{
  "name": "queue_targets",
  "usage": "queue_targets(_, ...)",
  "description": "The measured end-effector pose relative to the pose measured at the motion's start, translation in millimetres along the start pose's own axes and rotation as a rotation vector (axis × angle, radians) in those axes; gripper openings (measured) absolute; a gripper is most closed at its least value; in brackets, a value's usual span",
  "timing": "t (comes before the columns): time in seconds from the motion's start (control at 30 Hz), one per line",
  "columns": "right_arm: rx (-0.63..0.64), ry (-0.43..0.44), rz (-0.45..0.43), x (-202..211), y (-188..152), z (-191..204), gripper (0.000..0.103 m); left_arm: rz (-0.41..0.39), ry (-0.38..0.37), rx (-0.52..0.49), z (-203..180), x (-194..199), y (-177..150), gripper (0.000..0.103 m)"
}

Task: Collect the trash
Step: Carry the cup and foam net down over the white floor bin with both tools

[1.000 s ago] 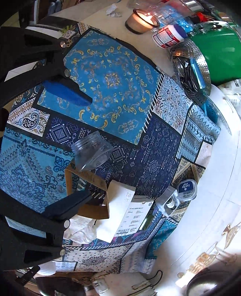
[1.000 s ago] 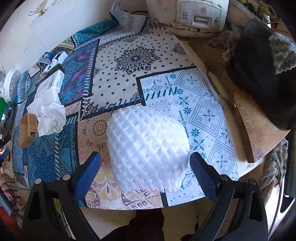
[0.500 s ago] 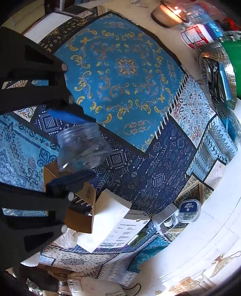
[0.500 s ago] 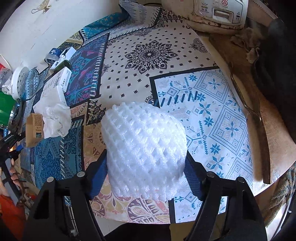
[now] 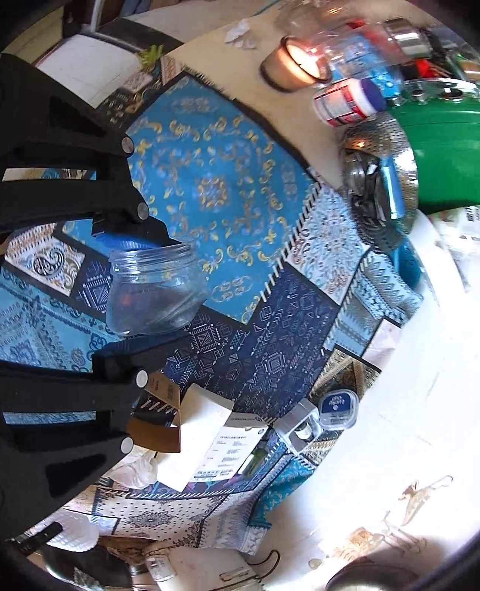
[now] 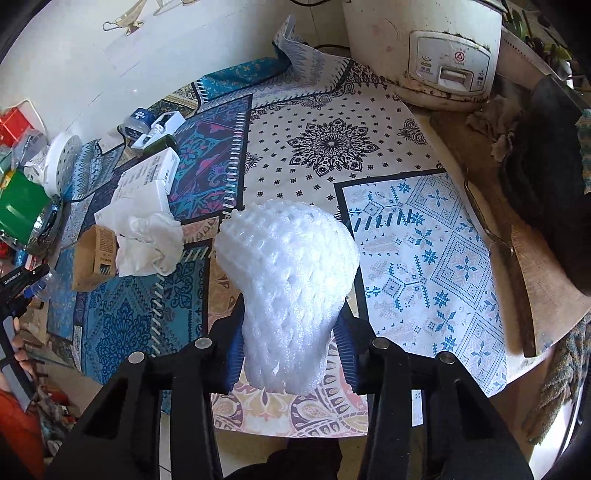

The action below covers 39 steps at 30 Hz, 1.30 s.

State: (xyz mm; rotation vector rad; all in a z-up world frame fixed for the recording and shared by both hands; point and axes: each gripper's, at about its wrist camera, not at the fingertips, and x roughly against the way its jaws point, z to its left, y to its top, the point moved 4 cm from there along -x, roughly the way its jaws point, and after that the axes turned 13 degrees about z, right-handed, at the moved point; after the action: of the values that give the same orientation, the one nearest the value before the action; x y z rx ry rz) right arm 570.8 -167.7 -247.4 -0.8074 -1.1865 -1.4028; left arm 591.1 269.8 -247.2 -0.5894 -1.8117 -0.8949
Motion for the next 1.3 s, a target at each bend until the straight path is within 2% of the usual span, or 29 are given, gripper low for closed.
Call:
queue_targets(0.27,0.013,0.014,-0.103,37.8,-27.7,40.8,0.039,-0.054,-0.066,-0.105,14.0,51.5,-16.6,0.038)
queue_targets(0.5,0.052,0.030,-0.179,61.6,-72.2,85.0,0.039,-0.103,-0.124,-0.237,21.0,109.4,-60.6,0.038)
queue_targets(0.83,0.120,0.072,-0.140,62.2,-137.1,124.7,0.039,-0.114,-0.152,-0.380,13.7,167.4,-151.6,0.038)
queue_targets(0.9,0.147,0.076,-0.119,56.4,-149.5,126.6,0.039,-0.095,-0.176,-0.390,10.4,167.5,-170.9,0.038)
queue_targets(1.07,0.198,0.090,-0.050,34.8,-179.1,124.6,0.039,-0.035,-0.162,-0.400,0.1,147.3,-219.6,0.038)
queue_targets(1.3,0.256,0.101,0.057,-21.3,-218.1,103.6,0.040,0.080,-0.130,-0.370,-6.0,76.4,-283.7,0.038)
